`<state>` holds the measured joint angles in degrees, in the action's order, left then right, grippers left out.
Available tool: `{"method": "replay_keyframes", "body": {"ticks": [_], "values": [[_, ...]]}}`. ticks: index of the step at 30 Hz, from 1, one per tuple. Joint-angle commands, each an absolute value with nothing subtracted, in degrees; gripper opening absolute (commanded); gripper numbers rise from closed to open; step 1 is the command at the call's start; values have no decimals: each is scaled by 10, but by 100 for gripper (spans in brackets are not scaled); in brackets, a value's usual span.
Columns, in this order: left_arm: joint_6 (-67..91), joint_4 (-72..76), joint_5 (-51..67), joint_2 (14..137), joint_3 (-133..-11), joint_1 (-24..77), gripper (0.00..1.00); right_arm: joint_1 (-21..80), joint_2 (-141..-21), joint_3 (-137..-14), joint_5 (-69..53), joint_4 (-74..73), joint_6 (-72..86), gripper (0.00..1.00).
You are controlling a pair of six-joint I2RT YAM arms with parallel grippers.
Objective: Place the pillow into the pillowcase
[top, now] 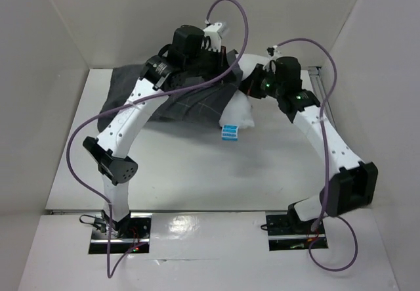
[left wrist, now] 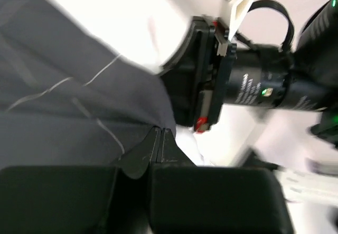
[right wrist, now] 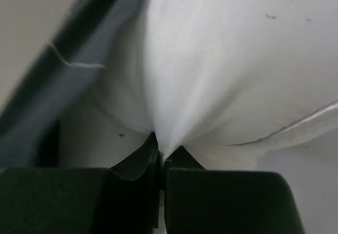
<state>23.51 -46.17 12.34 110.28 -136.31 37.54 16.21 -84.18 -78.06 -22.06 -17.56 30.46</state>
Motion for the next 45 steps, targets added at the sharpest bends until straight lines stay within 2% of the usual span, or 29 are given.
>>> {"method": "replay_keyframes", "body": {"ticks": [1, 6, 8, 13, 14, 16, 17, 18, 19, 21, 22, 23, 25, 26, 28, 31, 33, 36, 37, 40, 42, 45], "values": [[338, -265, 374, 1104, -1371, 424, 0, 197, -778, -744, -206, -106, 354, 0], [373, -214, 418, 1104, -1359, 457, 0, 210, -820, -544, -150, -4, 417, 0], [368, -209, 411, 1099, -1345, 451, 0, 210, -860, -537, -126, -10, 422, 0], [357, -229, 394, 1092, -1272, 418, 0, 205, -826, -531, -101, -11, 428, 0], [340, -239, 372, 1087, -1250, 417, 9, 199, -808, -531, -101, -22, 428, 0], [322, -289, 349, 1087, -1250, 417, 40, 193, -790, -531, -93, -36, 428, 0], [300, -307, 330, 1094, -1250, 417, 52, 179, -781, -531, -93, -41, 428, 0], [288, -328, 318, 1094, -1250, 417, 71, 174, -764, -531, -93, -52, 428, 0], [278, -349, 301, 1094, -1259, 417, 78, 169, -757, -531, -105, -59, 428, 7], [236, -421, 211, 1078, -1265, 417, 85, 160, -737, -531, -119, -96, 397, 32], [220, -451, 162, 1064, -1273, 425, 87, 153, -729, -539, -120, -112, 387, 46], [194, -478, 67, 1055, -1274, 432, 87, 153, -720, -545, -120, -131, 362, 76], [185, -531, 0, 1029, -1245, 445, 82, 147, -693, -553, -120, -190, 338, 92], [185, -537, -24, 991, -1221, 445, 74, 147, -684, -561, -107, -210, 325, 96], [201, -537, -71, 943, -1127, 451, 68, 147, -664, -567, -100, -274, 286, 99], [247, -537, -102, 850, -1012, 464, 69, 142, -640, -567, -86, -343, 251, 99], [295, -537, -133, 813, -961, 471, 73, 142, -627, -549, -86, -360, 245, 99], [369, -570, -211, 755, -859, 471, 89, 142, -613, -519, -112, -360, 245, 99], [413, -577, -261, 745, -818, 466, 91, 142, -613, -514, -112, -354, 245, 99], [479, -589, -318, 712, -740, 449, 98, 136, -631, -509, -119, -318, 256, 100], [479, -551, -312, 701, -700, 414, 99, 136, -655, -509, -125, -266, 256, 100], [420, -445, -227, 702, -642, 353, 99, 136, -717, -523, -162, -204, 256, 100]]}}
